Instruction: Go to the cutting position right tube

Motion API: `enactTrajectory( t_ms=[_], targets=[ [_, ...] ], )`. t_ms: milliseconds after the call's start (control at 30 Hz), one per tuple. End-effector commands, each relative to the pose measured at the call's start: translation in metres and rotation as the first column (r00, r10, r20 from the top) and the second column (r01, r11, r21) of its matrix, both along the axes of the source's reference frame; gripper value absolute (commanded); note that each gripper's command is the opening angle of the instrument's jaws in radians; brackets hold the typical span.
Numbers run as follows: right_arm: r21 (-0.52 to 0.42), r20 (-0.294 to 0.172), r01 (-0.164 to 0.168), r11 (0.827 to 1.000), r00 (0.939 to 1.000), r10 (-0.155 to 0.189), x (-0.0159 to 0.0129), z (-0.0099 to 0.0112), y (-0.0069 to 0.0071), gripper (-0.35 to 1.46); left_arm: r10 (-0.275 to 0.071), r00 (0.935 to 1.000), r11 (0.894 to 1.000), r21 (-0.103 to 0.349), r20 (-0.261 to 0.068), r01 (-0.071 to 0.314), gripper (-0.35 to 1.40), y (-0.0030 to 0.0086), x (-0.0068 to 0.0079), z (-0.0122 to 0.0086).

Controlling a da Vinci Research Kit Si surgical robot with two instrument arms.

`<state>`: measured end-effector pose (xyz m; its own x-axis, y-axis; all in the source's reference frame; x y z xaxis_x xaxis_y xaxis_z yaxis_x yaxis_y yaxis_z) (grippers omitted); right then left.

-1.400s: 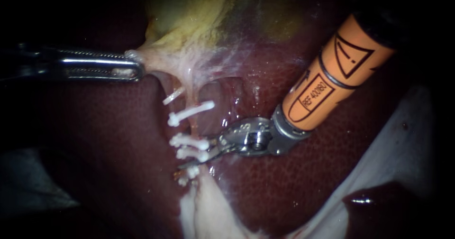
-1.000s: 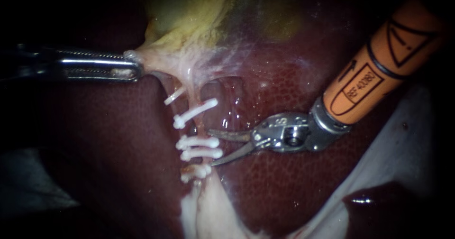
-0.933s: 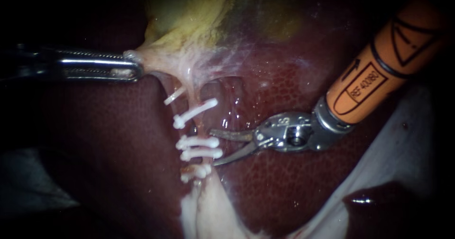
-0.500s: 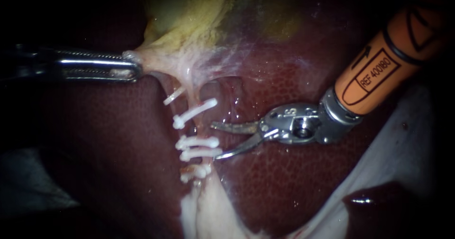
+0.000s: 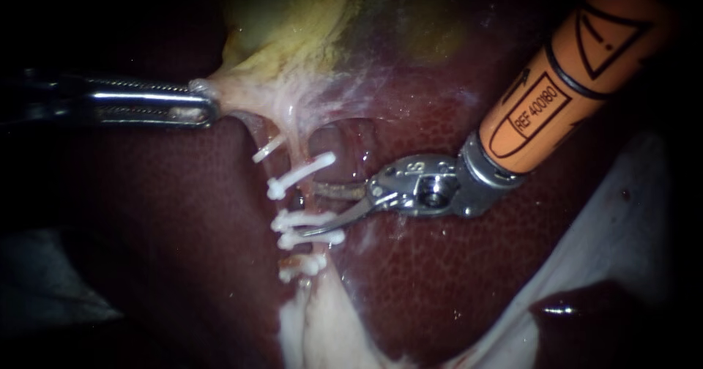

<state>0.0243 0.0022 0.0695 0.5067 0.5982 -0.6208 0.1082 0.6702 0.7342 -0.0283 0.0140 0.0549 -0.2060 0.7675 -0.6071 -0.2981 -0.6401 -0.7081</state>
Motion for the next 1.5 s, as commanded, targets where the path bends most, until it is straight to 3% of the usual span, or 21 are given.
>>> enactTrajectory(
  t_ms=[33, 367, 600, 700, 800, 1267, 1500],
  targets=[
    [0.003, -0.010, 0.000, 1.000, 1.0000, 0.000, 0.0001, 0.0000, 0.0000, 1.34, 0.000, 1.0000, 1.000, 0.000, 0.000, 0.000, -0.35, 0.0000, 0.0000, 0.0000],
    [0.051, -0.129, 0.029, 0.998, 0.9915, -0.022, 0.0015, -0.0003, -0.0001, 1.30, 0.000, 1.0000, 1.000, 0.000, 0.000, 0.000, -0.35, 0.0000, 0.0000, 0.0000],
    [0.083, -0.140, -0.011, 0.996, 0.9898, 0.023, 0.0035, -0.0001, 0.0002, 1.30, -0.001, 1.0000, 1.000, 0.000, -0.001, 0.001, -0.35, 0.0000, -0.0001, 0.0000],
    [0.100, -0.116, -0.056, 0.993, 0.9910, 0.067, 0.0048, -0.0001, 0.0003, 1.34, -0.001, 1.0000, 1.000, 0.000, -0.001, 0.001, -0.35, 0.0000, -0.0002, 0.0000],
    [0.113, -0.102, -0.070, 0.991, 0.9914, 0.081, 0.0057, 0.0000, 0.0005, 1.37, -0.002, 1.0000, 1.000, -0.001, -0.001, 0.002, -0.35, -0.0001, -0.0002, 0.0000],
    [0.127, -0.104, -0.077, 0.989, 0.9905, 0.090, 0.0062, -0.0014, -0.0003, 1.40, -0.002, 1.0000, 1.000, -0.001, -0.002, 0.002, -0.35, -0.0001, -0.0003, 0.0000],
    [0.142, -0.122, -0.056, 0.988, 0.9898, 0.073, 0.0066, -0.0031, -0.0014, 1.40, -0.001, 1.0000, 1.000, -0.001, -0.001, 0.001, -0.35, -0.0001, -0.0001, 0.0000]
  ],
)
